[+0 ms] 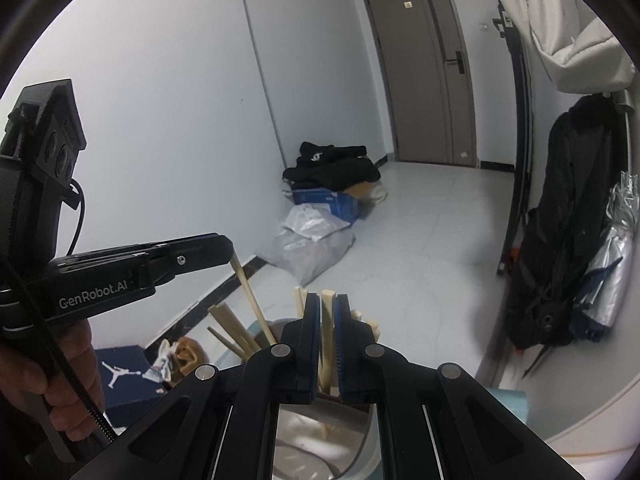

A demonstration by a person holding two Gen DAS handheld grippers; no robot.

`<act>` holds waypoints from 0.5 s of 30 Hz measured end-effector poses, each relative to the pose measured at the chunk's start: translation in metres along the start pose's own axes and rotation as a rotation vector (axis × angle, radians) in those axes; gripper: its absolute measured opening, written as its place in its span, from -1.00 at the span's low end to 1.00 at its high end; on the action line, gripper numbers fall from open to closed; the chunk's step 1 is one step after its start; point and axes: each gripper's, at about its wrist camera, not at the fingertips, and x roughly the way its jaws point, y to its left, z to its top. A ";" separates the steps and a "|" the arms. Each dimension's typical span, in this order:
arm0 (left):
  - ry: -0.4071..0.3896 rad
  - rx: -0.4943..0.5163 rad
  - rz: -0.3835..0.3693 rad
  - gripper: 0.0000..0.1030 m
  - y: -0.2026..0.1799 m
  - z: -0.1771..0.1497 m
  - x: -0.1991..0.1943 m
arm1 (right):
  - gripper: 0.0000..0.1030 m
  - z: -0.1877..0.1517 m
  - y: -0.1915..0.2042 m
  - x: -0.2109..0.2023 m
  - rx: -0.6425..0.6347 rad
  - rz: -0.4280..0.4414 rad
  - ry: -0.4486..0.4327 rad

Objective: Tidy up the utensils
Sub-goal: 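Open both grippers to drop the chopsticks into the holder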

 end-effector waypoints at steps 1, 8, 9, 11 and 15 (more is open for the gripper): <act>0.005 0.002 0.002 -0.96 0.000 -0.001 0.001 | -0.85 0.000 0.000 0.000 0.000 0.001 0.002; 0.026 -0.004 0.000 -0.95 0.001 -0.005 0.002 | -0.85 -0.004 0.001 0.001 0.010 0.008 0.018; 0.031 -0.004 0.000 -0.95 0.001 -0.004 0.003 | -0.85 -0.004 0.000 0.001 0.009 0.007 0.020; 0.036 -0.003 0.007 -0.95 0.001 -0.004 0.003 | -0.85 -0.005 0.000 0.000 0.012 0.002 0.019; 0.039 -0.007 0.015 -0.95 -0.001 -0.002 0.000 | -0.83 -0.005 -0.002 -0.005 0.023 0.001 0.004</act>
